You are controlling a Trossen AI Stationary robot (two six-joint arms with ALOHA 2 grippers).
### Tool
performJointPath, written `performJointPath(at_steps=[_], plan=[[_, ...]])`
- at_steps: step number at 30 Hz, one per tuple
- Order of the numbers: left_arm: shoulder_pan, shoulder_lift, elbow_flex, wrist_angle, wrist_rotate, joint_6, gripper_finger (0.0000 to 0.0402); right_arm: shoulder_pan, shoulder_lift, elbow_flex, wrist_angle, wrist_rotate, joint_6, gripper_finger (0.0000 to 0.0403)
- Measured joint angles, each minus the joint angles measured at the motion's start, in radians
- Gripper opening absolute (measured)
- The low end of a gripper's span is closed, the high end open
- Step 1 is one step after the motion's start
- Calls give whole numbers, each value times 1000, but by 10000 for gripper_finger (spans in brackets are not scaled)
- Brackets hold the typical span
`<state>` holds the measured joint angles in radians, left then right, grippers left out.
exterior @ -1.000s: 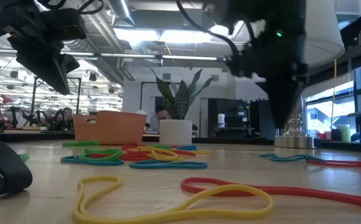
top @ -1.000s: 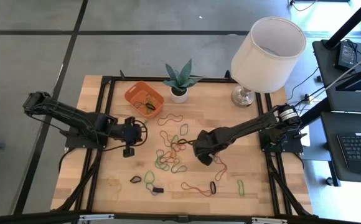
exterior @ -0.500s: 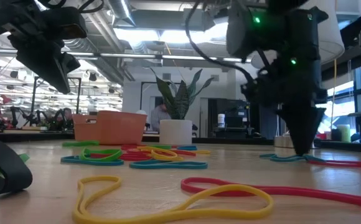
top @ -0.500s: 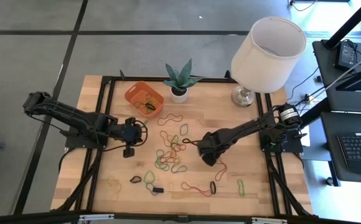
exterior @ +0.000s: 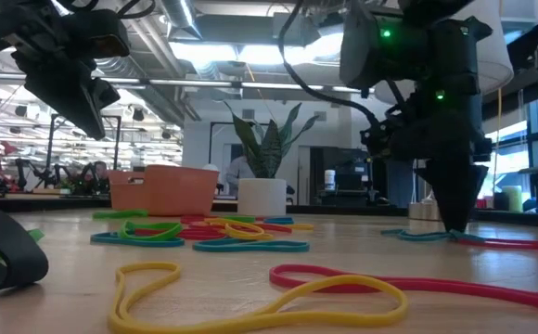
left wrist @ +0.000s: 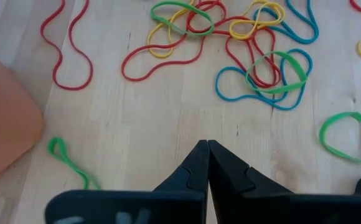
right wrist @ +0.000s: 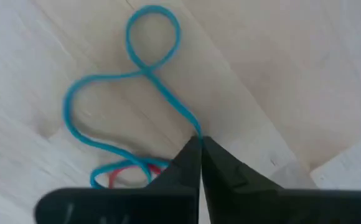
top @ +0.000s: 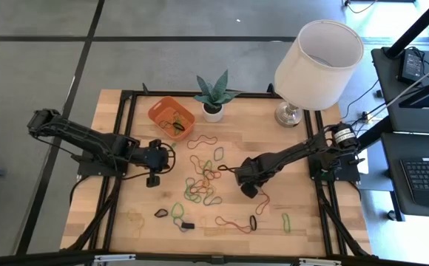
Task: Pick and place rubber bands into bin
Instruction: Put the blue rubber band into the orange bin
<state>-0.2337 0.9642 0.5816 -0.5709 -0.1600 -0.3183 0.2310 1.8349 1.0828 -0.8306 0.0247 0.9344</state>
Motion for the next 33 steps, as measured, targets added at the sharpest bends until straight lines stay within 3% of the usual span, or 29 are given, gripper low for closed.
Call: performJointPath(at_steps=[7, 15, 19, 27, 33], plan=[[0, 0, 0, 0, -3, 8, 3, 0, 1, 205, -132, 42, -53, 4], [0, 0, 0, -1, -32, 52, 3, -4, -2, 456, -196, 228, -134, 3], [0, 0, 0, -1, -32, 53, 1, -32, -2, 566, -183, 320, -257, 2], [0, 0, 1, 25, -71, 17, 1, -186, -3, 651, 116, 365, -633, 1], [0, 0, 1, 25, -105, -10, 2, -322, 22, 651, 371, 248, -834, 1]])
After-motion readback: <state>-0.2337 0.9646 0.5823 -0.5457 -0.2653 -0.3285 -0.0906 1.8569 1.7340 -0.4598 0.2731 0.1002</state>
